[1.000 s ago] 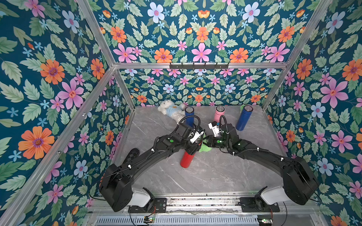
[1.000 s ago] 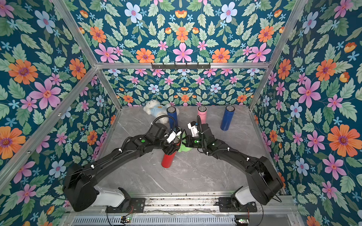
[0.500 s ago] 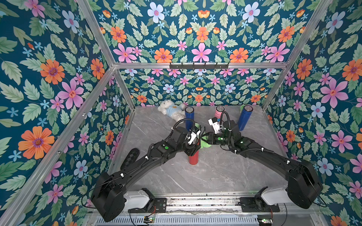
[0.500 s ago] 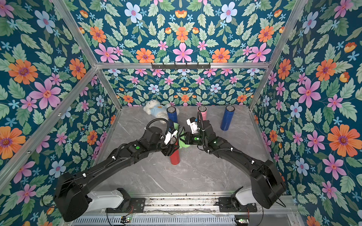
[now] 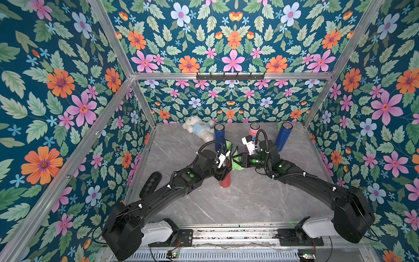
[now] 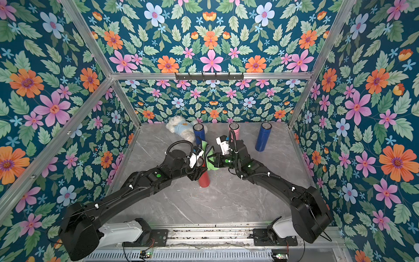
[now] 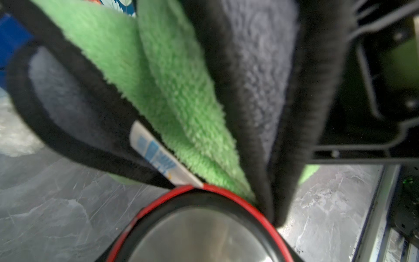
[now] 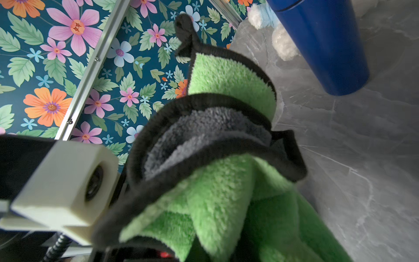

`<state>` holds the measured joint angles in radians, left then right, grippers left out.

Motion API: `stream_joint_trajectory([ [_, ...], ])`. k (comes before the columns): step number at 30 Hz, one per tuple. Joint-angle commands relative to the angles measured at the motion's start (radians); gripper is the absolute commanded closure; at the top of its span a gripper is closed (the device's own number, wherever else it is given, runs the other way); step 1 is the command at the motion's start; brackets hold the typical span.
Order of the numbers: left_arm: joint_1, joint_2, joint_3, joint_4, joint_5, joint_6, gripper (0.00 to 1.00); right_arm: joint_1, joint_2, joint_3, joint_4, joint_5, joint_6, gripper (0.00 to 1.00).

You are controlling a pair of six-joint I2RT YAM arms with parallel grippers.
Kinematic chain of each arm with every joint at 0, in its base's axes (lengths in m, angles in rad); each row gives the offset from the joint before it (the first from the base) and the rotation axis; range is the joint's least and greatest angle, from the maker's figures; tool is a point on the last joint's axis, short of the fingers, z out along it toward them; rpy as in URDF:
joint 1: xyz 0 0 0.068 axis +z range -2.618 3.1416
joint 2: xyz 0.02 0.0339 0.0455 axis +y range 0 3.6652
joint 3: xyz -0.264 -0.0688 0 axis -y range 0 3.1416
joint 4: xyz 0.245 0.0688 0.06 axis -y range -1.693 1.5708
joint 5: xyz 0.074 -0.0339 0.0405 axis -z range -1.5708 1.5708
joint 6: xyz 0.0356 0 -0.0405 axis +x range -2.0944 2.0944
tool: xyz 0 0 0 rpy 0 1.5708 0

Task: Wipe the surface of the thermos
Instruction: Wipe the dirt from the surface of the thermos.

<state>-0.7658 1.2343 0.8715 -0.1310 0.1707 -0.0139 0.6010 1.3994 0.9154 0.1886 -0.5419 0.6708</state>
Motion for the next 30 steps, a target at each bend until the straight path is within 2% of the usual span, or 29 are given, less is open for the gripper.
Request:
stream_joint_trajectory([
  [1, 0.002, -0.010, -0.006, 0.093, -0.011, 0.003, 1.00, 0.005, 0.009, -0.033, 0.069, -0.048, 0.038, 1.00],
  [11, -0.015, -0.063, -0.113, 0.162, -0.005, -0.002, 1.00, 0.014, 0.100, -0.177, 0.258, -0.055, 0.100, 1.00],
  [18, -0.024, -0.094, -0.152, 0.160, -0.014, -0.001, 1.00, 0.032, 0.281, -0.249, 0.432, -0.041, 0.154, 1.00],
  [24, -0.036, -0.110, -0.165, 0.147, -0.035, -0.004, 1.00, 0.032, 0.431, -0.229, 0.512, -0.046, 0.177, 1.00],
  [30, -0.040, -0.134, -0.172, 0.128, -0.064, -0.008, 1.00, 0.037, 0.341, -0.197, 0.427, -0.039, 0.148, 1.00],
])
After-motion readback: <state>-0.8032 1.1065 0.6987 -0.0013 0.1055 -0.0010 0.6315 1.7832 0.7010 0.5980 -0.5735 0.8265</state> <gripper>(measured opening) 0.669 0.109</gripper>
